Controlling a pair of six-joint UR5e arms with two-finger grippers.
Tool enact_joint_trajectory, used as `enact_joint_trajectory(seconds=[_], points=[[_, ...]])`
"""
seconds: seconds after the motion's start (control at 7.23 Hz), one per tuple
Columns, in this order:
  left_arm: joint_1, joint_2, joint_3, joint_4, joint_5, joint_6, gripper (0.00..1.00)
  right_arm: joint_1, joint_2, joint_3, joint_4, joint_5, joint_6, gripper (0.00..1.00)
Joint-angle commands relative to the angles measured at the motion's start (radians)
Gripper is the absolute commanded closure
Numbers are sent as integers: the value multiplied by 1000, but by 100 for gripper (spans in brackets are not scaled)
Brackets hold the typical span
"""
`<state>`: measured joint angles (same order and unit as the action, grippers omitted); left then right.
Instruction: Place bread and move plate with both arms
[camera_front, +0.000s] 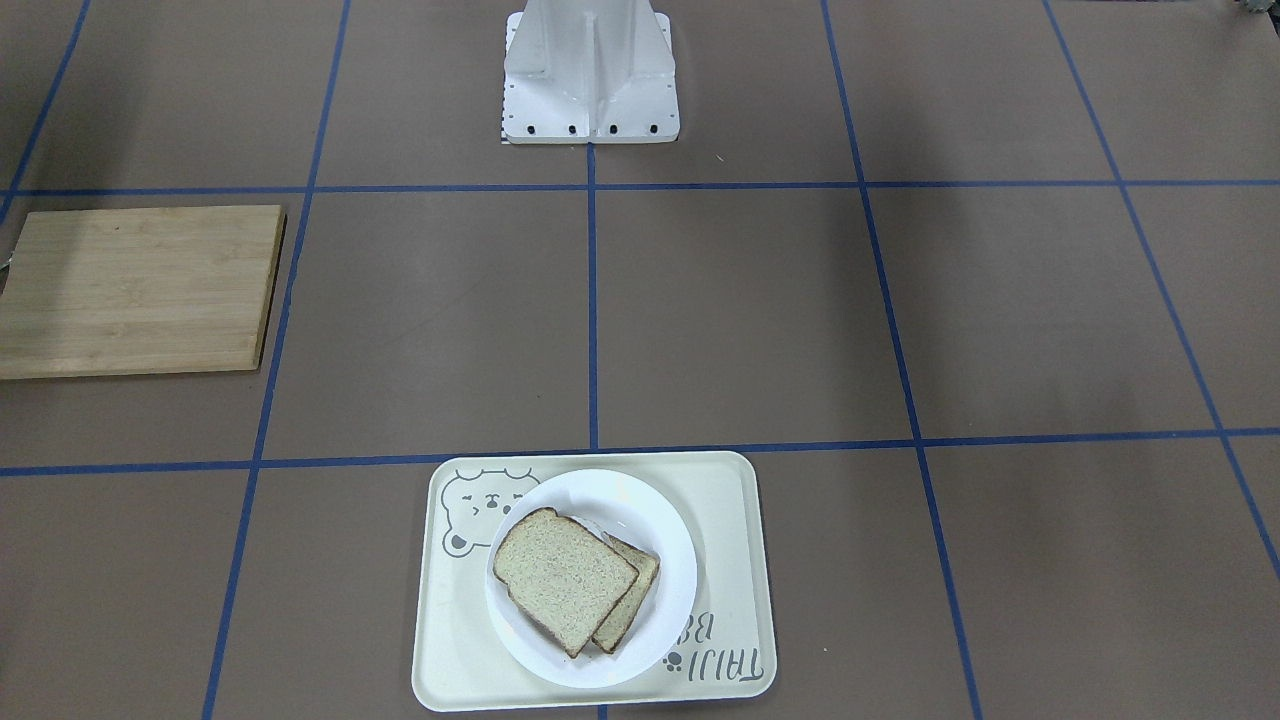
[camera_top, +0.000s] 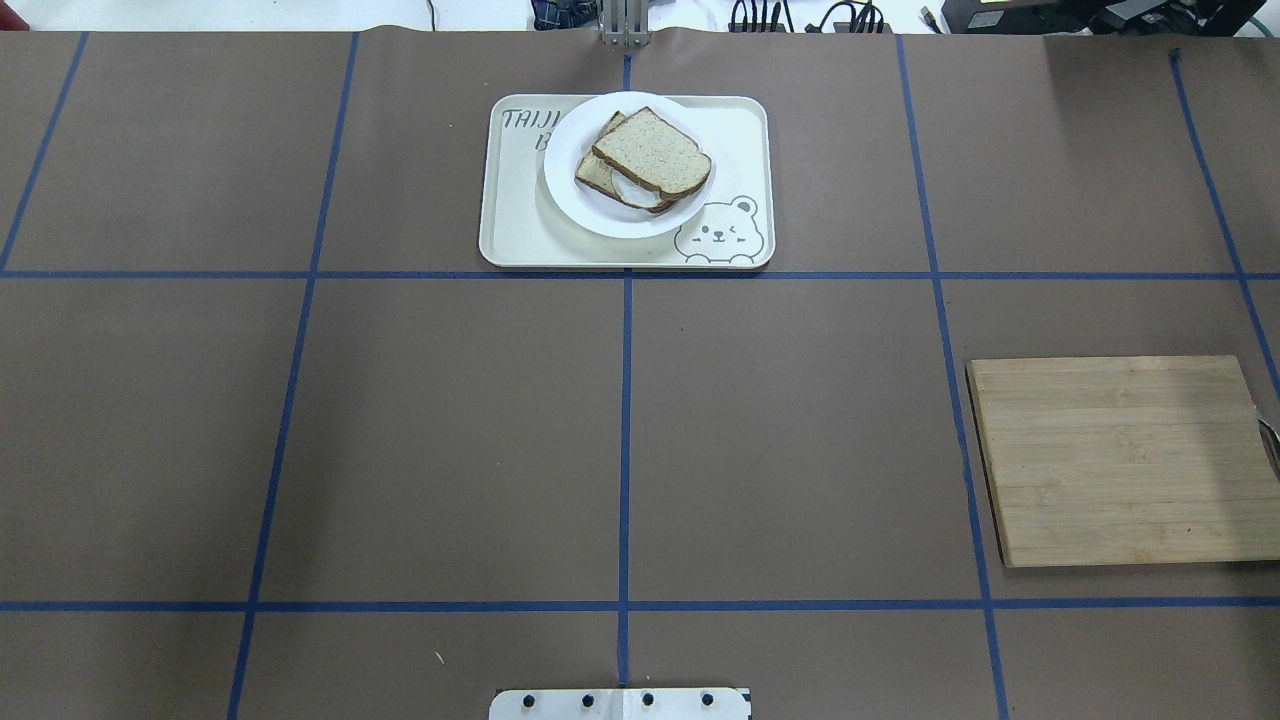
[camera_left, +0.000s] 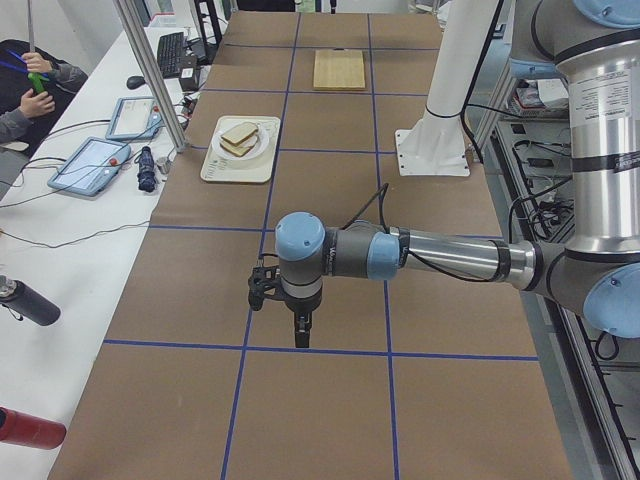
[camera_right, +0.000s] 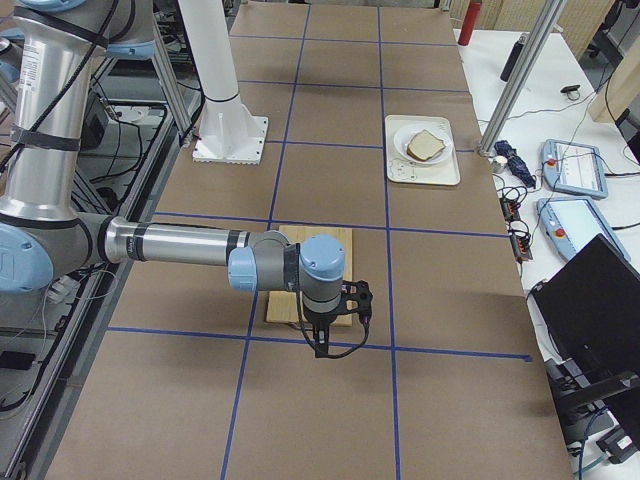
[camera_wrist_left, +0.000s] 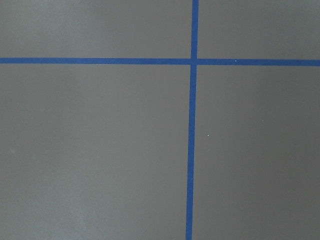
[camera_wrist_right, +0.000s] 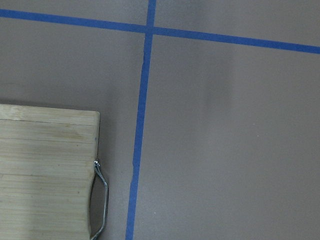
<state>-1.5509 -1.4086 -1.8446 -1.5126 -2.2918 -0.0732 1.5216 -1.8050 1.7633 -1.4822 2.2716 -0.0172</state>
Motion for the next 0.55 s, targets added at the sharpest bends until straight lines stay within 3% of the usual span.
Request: enact_joint_trajectory(seconds=[0.0, 0.41], points=[[0, 0, 2, 0, 6, 0, 2, 0, 3, -1, 0, 0, 0, 0], [0, 2, 1, 0, 8, 1, 2, 0, 0, -4, -1, 2, 0, 0]])
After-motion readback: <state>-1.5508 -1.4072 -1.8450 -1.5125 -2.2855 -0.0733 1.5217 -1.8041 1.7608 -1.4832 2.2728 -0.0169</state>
